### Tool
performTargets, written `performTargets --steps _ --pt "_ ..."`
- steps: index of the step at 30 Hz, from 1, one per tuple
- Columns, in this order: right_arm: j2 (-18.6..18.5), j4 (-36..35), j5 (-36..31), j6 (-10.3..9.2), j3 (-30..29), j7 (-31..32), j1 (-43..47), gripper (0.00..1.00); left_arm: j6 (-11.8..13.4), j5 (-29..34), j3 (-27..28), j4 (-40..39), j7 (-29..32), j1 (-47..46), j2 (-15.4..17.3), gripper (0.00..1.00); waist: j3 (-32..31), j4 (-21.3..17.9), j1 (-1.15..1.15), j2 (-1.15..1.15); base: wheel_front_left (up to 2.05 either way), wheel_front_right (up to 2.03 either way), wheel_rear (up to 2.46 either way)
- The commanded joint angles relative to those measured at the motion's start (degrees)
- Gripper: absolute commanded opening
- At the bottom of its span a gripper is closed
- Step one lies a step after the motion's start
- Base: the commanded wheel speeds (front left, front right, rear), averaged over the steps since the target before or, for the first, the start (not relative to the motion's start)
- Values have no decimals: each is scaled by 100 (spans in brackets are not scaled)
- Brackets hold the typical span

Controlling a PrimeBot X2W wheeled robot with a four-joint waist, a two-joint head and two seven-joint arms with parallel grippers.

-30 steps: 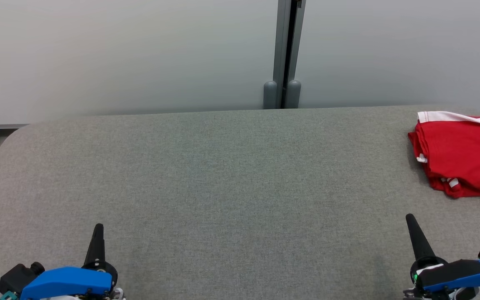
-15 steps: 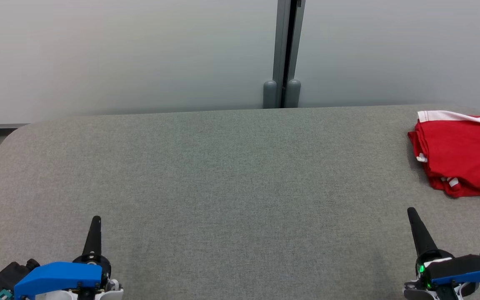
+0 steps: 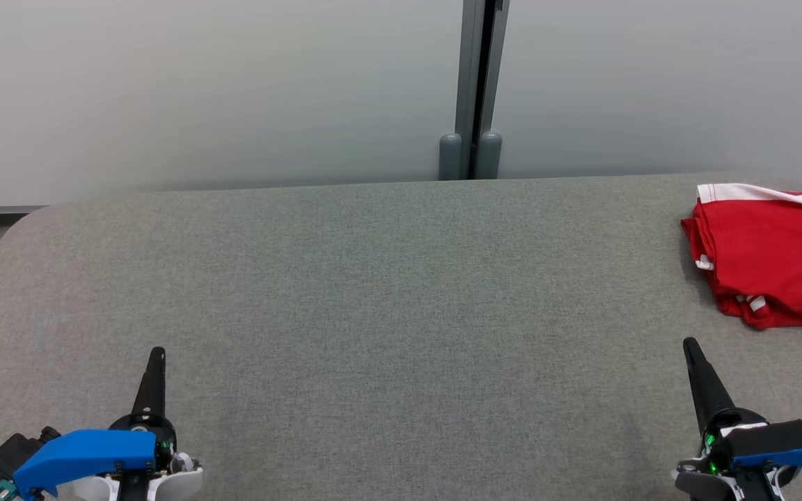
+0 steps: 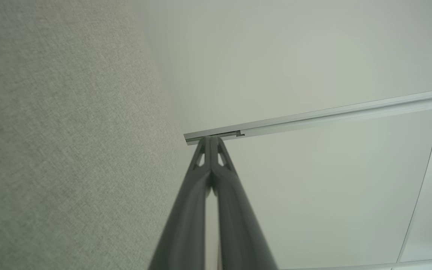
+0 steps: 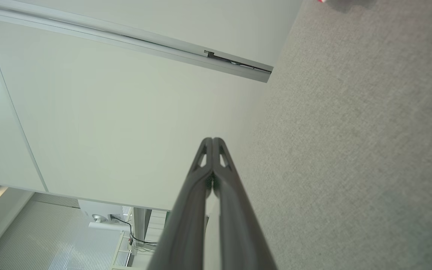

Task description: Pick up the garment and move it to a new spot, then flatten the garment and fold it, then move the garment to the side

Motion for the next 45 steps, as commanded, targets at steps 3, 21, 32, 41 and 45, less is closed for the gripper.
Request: performTargets --steps 3,21,32,41,45 --pt "-39 -33 246 2 -23 43 -118 0 -47 -196 79 -63 56 -139 -15 0 3 -2 0 0 0 0 0" --pt "-43 -24 986 2 -45 138 -211 0 -120 -824 231 -118 219 -227 -87 0 17 -11 0 0 0 0 0" --pt "-46 -20 1418 2 -57 186 -260 0 -168 -1189 311 -148 318 -275 -131 0 27 -16 0 0 0 0 0" --pt "-46 -19 1447 2 -57 193 -261 0 -164 -1209 319 -149 332 -269 -135 0 28 -17 0 0 0 0 0" --pt "-46 -19 1447 2 -57 193 -260 0 -164 -1209 318 -149 332 -269 -135 0 28 -17 0 0 0 0 0"
